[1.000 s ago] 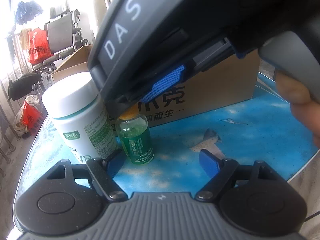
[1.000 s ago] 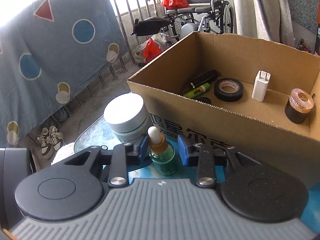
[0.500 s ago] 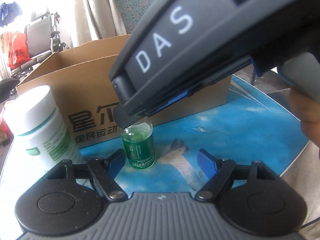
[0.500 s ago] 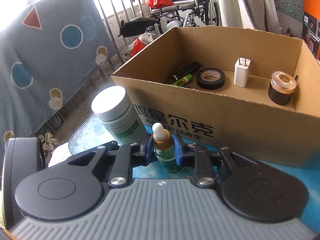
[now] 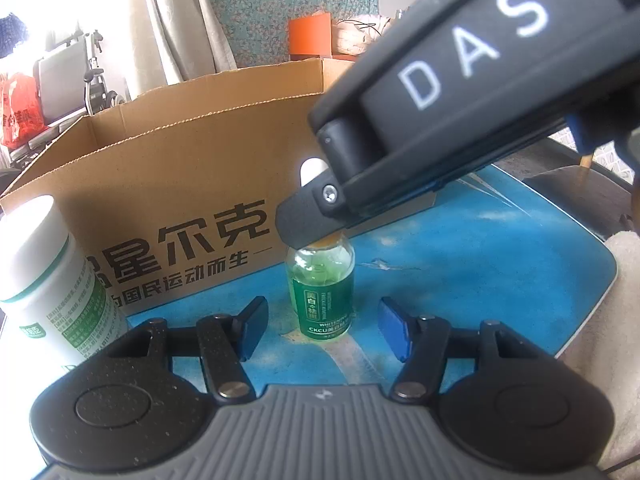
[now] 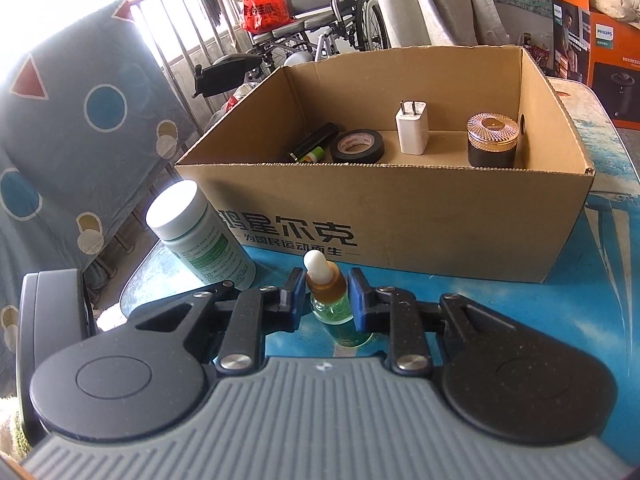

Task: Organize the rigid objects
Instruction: 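Grasp the green dropper bottle with the right tool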

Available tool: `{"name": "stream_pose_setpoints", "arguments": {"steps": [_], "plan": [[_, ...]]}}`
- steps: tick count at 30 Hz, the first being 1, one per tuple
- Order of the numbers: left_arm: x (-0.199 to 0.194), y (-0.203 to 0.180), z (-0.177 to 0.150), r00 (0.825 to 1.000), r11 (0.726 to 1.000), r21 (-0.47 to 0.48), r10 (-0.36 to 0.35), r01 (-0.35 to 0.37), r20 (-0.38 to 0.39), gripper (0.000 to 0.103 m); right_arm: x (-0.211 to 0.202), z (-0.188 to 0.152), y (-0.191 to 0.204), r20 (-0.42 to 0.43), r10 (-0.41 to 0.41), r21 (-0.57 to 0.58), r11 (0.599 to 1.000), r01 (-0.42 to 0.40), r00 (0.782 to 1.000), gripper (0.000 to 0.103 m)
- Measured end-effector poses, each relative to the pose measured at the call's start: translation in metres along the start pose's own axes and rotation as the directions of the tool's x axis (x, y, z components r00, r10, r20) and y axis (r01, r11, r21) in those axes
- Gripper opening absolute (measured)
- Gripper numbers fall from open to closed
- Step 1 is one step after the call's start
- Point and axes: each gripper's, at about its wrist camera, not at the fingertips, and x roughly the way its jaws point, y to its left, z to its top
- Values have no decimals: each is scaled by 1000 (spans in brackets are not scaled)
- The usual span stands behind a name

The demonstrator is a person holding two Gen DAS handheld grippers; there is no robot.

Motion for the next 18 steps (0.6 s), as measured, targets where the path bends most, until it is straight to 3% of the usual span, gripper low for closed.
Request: {"name": "stream_pose_setpoints", "arguments": {"steps": [4,9,18], "plan": [[7,-2,2,1000,1000,22,-3,3,-2,56,3,1,-1,-6,-1,6,1000,1,1000,23],[1,-6,3,1000,999,39,17,-18,12,35,6,3,-4,-12,6,40,999,-5,1000,22],[-32,2,12,998,1000,-5,6,-6,62,33,-16,11,3,-4,5,32,999,-5,1000,21]]}}
